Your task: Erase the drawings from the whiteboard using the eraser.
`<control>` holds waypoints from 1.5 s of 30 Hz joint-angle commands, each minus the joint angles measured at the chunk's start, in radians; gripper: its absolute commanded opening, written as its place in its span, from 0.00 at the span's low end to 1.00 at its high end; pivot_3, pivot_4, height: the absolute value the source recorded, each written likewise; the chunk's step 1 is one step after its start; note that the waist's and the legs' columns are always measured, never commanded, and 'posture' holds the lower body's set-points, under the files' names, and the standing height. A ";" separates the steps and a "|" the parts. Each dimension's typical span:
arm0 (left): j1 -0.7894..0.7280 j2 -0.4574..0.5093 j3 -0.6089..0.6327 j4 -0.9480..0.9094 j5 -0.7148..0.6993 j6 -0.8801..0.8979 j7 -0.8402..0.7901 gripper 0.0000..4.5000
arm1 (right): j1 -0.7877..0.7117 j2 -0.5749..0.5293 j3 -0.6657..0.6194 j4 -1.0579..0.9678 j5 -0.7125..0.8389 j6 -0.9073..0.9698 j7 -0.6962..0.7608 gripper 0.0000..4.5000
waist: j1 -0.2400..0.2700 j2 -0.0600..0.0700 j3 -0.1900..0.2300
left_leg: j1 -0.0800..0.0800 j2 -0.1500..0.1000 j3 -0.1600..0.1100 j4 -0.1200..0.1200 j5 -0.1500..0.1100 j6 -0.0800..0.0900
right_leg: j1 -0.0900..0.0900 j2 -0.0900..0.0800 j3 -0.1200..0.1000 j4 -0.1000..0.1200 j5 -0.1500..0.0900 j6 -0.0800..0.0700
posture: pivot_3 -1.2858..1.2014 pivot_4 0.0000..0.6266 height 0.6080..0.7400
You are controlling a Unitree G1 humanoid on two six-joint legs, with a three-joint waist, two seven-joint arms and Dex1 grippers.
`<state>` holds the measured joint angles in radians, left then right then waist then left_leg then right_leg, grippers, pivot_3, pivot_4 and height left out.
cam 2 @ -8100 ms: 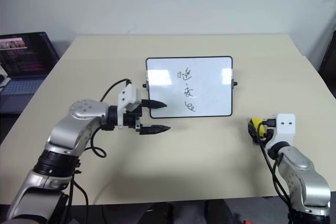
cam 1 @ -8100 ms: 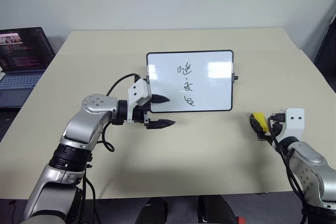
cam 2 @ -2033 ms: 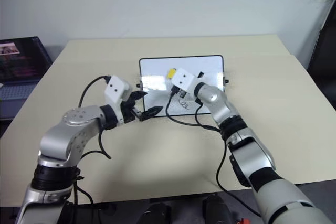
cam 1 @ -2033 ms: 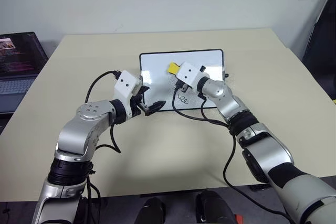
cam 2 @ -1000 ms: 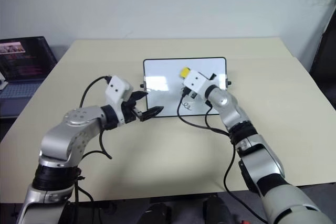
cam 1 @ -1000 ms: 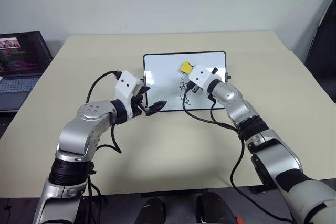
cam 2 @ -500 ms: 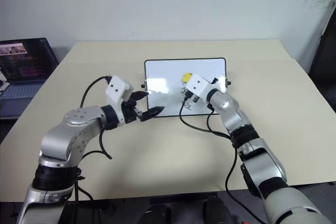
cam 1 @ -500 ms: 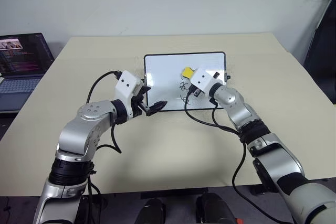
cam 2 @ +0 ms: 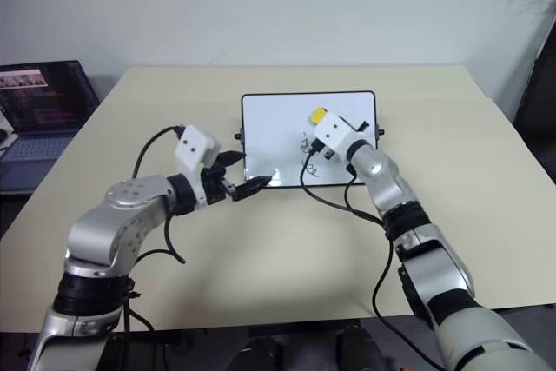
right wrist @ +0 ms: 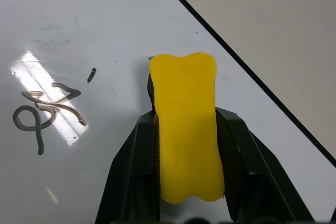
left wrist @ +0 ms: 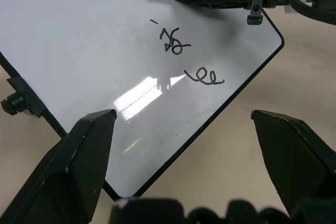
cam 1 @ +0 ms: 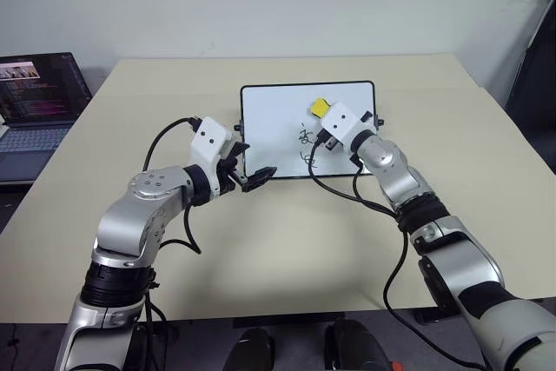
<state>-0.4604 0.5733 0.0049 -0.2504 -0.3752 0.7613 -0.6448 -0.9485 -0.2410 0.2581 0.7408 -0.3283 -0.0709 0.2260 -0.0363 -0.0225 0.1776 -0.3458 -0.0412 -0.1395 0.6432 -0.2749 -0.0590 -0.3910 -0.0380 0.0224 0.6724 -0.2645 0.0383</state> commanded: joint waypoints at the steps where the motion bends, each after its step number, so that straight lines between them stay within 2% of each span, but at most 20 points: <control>1: -0.006 0.002 0.008 -0.045 -0.010 -0.006 0.000 1.00 | -0.019 -0.009 -0.004 -0.016 -0.011 0.029 0.002 0.24 | 0.000 0.000 0.000 | 0.000 0.000 0.000 0.000 0.000 0.000 | -0.001 0.000 0.000 0.000 0.000 0.000 | 0.52 0.24 1.00; 10: -0.005 0.001 0.008 -0.048 -0.010 -0.004 0.004 1.00 | -0.009 0.002 -0.005 -0.045 -0.008 0.028 0.011 0.24 | -0.004 0.000 0.001 | -0.002 0.001 0.001 -0.004 0.000 0.000 | -0.002 0.000 0.000 -0.006 0.003 -0.004 | 0.52 0.24 1.00; 18: -0.003 0.002 0.008 -0.053 -0.011 -0.001 0.003 1.00 | 0.023 0.016 -0.010 -0.154 0.040 0.070 0.109 0.24 | -0.013 0.000 0.001 | -0.004 0.001 0.002 -0.013 0.000 -0.001 | -0.007 0.000 0.001 -0.010 0.003 -0.004 | 0.52 0.24 1.00; 22: -0.003 0.002 0.008 -0.053 -0.011 -0.002 0.002 1.00 | 0.038 0.011 -0.012 -0.219 0.059 0.119 0.159 0.24 | -0.021 0.000 0.000 | -0.014 0.002 0.003 -0.013 0.002 -0.005 | -0.018 -0.001 0.002 -0.009 0.003 -0.005 | 0.52 0.24 1.00; 32: -0.007 0.001 0.004 -0.050 -0.010 -0.003 0.001 1.00 | 0.006 -0.007 -0.002 -0.151 0.003 0.088 0.078 0.24 | -0.017 0.000 0.000 | -0.017 0.001 0.003 -0.013 0.002 -0.005 | -0.020 -0.001 0.001 -0.009 0.003 -0.005 | 0.52 0.24 1.00; 38: 0.001 0.004 0.010 -0.054 -0.012 -0.005 0.000 1.00 | 0.054 -0.019 0.052 -0.196 -0.009 0.100 0.178 0.24 | -0.020 0.000 0.000 | -0.016 0.001 0.003 -0.013 0.002 -0.005 | -0.019 -0.001 0.001 -0.009 0.003 -0.005 | 0.52 0.24 1.00; 45: 0.004 0.004 0.011 -0.051 -0.010 -0.009 0.000 1.00 | 0.077 -0.020 0.008 -0.327 0.061 0.134 0.252 0.24 | -0.020 0.000 0.000 | -0.016 0.001 0.003 -0.013 0.002 -0.005 | -0.019 -0.001 0.001 -0.009 0.003 -0.005 | 0.52 0.24 1.00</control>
<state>-0.4482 0.5733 0.0043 -0.2662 -0.3769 0.7628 -0.6444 -0.8722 -0.2576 0.2933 0.4726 -0.2939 0.0480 0.4565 -0.0568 -0.0225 0.1780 -0.3624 -0.0398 -0.1363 0.6306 -0.2727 -0.0636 -0.4105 -0.0392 0.0234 0.6634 -0.2611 0.0336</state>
